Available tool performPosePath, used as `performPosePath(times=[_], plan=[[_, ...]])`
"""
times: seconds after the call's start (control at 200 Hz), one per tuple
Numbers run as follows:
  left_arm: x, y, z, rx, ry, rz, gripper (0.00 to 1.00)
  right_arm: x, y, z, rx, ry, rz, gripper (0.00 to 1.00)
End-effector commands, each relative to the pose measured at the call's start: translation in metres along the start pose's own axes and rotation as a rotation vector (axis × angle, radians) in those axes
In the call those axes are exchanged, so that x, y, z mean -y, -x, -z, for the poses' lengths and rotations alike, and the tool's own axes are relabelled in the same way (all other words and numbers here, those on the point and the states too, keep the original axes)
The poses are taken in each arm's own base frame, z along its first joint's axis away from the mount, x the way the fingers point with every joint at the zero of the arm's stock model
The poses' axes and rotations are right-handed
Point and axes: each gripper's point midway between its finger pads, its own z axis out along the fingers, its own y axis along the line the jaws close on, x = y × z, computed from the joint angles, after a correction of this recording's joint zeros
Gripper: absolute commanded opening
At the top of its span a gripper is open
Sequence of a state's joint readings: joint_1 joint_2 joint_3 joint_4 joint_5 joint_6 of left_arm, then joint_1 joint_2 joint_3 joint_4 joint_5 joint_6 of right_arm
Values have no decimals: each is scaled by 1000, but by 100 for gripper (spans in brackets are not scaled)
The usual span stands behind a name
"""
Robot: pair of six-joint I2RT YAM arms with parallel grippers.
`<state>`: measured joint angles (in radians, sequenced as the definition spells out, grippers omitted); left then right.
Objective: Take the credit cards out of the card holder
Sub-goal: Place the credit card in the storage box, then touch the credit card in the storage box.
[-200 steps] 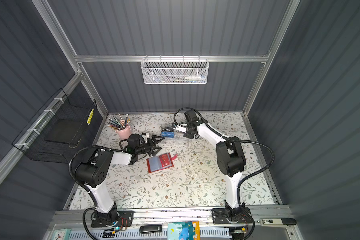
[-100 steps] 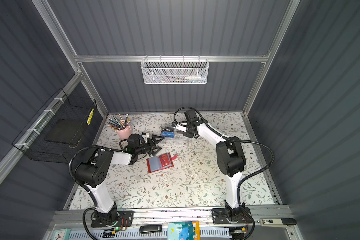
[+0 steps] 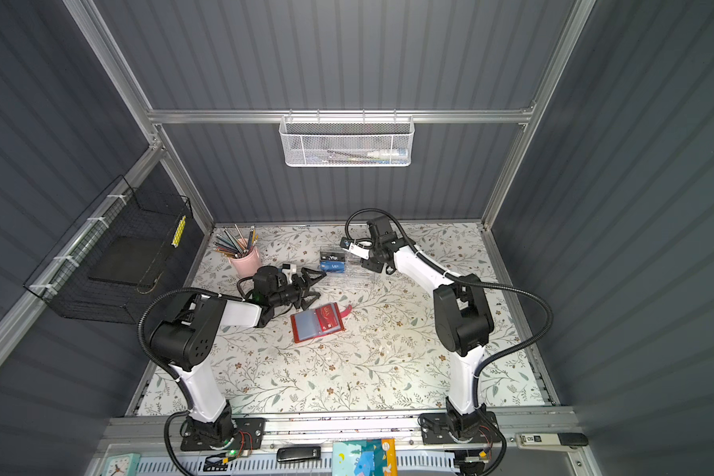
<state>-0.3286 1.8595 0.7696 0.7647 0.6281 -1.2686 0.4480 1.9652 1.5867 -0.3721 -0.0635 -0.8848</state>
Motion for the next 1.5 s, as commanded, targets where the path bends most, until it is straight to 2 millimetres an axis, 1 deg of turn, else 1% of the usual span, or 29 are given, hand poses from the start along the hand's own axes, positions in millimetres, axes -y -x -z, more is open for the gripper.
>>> performPosePath(times=[0.0,0.035,0.055,0.065,0.07,0.09,0.095,0.105,0.11,0.12,0.13,0.21,0.32,0.445,0.51,0.555,0.61,0.655,0.71,0.745,0.81,0.865,0.925,1.011,1.091,1.156,1.241,1.396,1.496], plan=[[12,-2,2,0,-15,-30,100,3,16,14,60,-20,-32,43],[12,-3,3,0,-9,-34,100,4,18,17,68,-28,-42,46],[12,-4,3,0,-8,-36,100,5,19,19,72,-32,-47,50],[13,-4,3,2,-8,-39,100,6,21,21,77,-36,-51,55],[13,-4,3,1,-8,-39,100,6,21,21,78,-36,-53,60],[14,-5,4,1,-7,-44,100,6,21,24,84,-40,-60,74],[15,-5,4,0,-8,-45,100,6,22,24,86,-40,-62,78],[16,-5,4,-1,-9,-47,100,6,23,26,93,-40,-64,92],[16,-5,5,0,-9,-49,100,7,24,27,95,-40,-67,95],[17,-6,5,0,-9,-51,100,7,25,28,100,-41,-72,98],[18,-6,5,-1,-8,-53,100,7,25,30,103,-43,-79,99],[25,-9,7,-3,-1,-85,100,12,31,43,141,-69,-128,99],[37,-13,13,8,18,-136,100,18,40,66,197,-99,-240,99],[50,-19,20,18,14,-188,100,29,42,87,229,-126,-490,99],[57,-26,22,11,-7,-219,100,24,44,91,256,-90,-642,99],[61,-30,23,23,-27,-233,100,15,47,91,280,-33,-739,99],[63,-35,24,32,-36,-242,100,2,50,89,302,41,-848,99],[65,-39,23,29,-43,-253,100,-1,49,88,332,57,-939,99],[66,-43,24,25,-53,-263,100,-10,50,89,402,98,-1032,99],[66,-45,25,29,-55,-259,100,-13,46,87,431,103,-1102,99],[63,-47,30,40,-55,-256,100,-24,44,83,464,151,-1185,99],[60,-49,33,42,-50,-256,100,-33,42,74,463,194,-1254,99],[58,-51,34,40,-46,-252,100,-47,45,65,468,276,-1286,99],[57,-53,37,39,-44,-254,100,-57,45,52,472,320,-1327,99],[52,-54,39,39,-30,-250,100,-64,50,43,474,363,-1341,99],[51,-55,40,38,-26,-252,100,-67,54,39,477,378,-1346,99],[50,-56,41,38,-21,-253,100,-65,55,32,470,375,-1351,99],[51,-55,40,37,-20,-259,100,-59,58,20,449,358,-1337,99],[52,-54,40,38,-16,-266,100,-51,59,14,440,336,-1322,99]])
